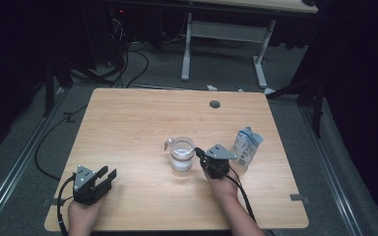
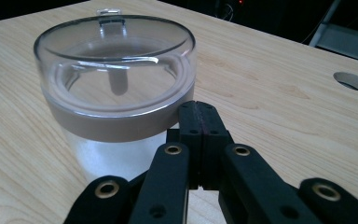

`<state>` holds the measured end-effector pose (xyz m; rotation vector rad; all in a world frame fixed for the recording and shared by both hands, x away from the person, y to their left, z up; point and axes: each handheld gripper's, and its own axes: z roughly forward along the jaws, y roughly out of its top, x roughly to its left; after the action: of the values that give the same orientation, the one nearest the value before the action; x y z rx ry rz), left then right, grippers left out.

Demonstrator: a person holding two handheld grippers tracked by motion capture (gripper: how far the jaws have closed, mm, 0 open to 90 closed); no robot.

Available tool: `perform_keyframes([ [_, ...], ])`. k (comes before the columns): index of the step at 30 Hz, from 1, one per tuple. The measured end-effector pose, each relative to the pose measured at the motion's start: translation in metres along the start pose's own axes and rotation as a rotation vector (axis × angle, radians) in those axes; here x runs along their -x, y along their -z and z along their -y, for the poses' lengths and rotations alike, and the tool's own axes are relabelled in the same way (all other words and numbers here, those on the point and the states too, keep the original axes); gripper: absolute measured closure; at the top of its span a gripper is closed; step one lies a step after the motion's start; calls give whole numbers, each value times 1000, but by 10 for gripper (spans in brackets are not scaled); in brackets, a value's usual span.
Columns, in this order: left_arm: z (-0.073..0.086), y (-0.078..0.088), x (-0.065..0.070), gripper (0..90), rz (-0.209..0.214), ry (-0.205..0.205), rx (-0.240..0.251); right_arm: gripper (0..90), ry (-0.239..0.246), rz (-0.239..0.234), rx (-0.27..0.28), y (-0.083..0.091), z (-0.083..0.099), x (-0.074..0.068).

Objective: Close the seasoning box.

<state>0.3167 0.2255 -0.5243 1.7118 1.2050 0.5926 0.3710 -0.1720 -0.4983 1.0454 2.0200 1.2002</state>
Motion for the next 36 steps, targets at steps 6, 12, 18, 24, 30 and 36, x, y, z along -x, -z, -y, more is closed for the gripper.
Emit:
perform_keyframes([
  [6, 0, -2, 1, 611, 11, -4, -1, 900, 18, -12, 0, 3, 4, -11],
  [12, 0, -4, 2, 612, 18, -3, -8, 900, 39, -47, 21, 9, 3, -26],
  [18, 0, -4, 3, 614, 21, -1, -8, 900, 66, -98, 57, 13, -2, -47],
  [24, 1, -2, 1, 621, 22, 6, -6, 900, 67, -129, 71, 7, -5, -60],
  [30, 1, -2, 1, 626, 22, 9, -5, 900, 38, -77, 24, 7, 3, -42],
  [36, 1, -1, 1, 630, 22, 9, -5, 900, 15, -59, 18, -8, 0, -32],
])
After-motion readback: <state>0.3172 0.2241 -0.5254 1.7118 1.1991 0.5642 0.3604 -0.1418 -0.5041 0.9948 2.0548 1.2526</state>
